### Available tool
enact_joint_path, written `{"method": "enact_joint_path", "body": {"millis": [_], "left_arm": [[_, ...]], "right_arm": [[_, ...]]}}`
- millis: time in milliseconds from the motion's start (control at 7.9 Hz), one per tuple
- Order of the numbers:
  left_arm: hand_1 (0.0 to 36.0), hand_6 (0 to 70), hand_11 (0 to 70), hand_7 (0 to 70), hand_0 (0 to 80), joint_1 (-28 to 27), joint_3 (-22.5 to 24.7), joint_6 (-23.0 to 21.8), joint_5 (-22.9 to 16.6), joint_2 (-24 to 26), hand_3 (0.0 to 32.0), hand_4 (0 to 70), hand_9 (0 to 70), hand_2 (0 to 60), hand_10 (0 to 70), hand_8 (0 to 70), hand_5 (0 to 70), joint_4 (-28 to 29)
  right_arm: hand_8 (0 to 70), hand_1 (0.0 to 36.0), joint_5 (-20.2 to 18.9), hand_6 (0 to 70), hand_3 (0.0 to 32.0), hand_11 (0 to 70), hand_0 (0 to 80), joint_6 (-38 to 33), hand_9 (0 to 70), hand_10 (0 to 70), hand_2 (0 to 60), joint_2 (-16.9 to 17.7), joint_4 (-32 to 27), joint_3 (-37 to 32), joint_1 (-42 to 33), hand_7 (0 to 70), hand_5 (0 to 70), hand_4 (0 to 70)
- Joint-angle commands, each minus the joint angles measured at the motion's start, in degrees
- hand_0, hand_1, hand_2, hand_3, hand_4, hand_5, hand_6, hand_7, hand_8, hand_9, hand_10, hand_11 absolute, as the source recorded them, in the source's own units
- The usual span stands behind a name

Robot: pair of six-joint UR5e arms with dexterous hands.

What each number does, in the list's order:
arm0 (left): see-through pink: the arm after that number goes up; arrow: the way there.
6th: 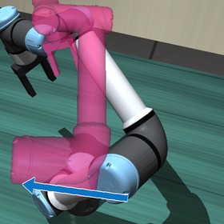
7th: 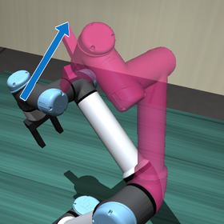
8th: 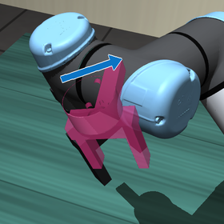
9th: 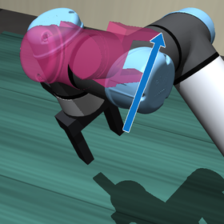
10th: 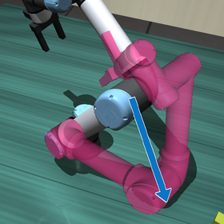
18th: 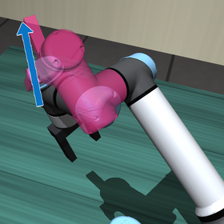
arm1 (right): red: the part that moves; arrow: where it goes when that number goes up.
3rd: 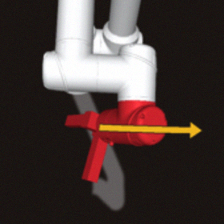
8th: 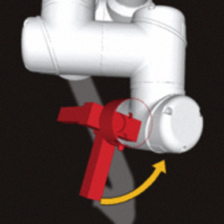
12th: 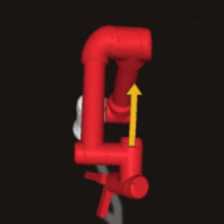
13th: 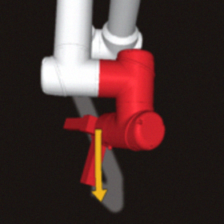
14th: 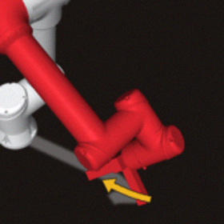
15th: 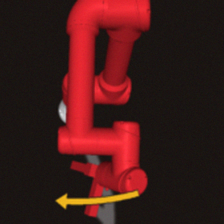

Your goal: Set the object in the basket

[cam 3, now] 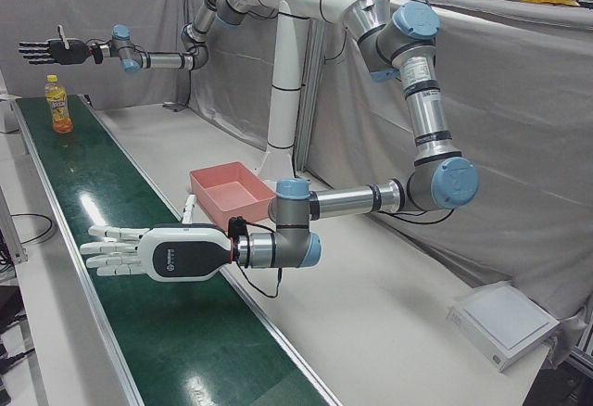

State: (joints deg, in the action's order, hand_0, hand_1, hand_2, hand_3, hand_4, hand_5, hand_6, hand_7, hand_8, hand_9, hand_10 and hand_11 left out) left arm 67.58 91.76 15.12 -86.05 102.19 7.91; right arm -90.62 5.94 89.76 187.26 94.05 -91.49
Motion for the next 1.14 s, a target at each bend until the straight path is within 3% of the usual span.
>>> {"method": "enact_joint_path", "body": {"millis": [0,1013], "left_arm": [[1.4,0.0,5.9,0.0,54.8,0.0,0.0,0.0,0.0,-0.1,1.6,9.3,0.3,0.0,3.2,0.1,7.4,0.0],[0.7,0.0,5.5,0.0,54.1,0.0,0.1,-0.1,0.0,0.0,1.8,9.5,0.4,0.0,3.0,0.1,7.1,0.0]], "right_arm": [[0.0,0.0,0.0,0.0,0.0,0.0,0.0,0.0,0.0,0.0,0.0,0.0,0.0,0.1,0.0,0.0,0.0,0.0],[0.0,0.0,0.0,0.0,0.0,0.0,0.0,-0.1,0.0,0.0,0.0,0.0,0.0,0.0,0.0,0.0,0.0,0.0]]}}
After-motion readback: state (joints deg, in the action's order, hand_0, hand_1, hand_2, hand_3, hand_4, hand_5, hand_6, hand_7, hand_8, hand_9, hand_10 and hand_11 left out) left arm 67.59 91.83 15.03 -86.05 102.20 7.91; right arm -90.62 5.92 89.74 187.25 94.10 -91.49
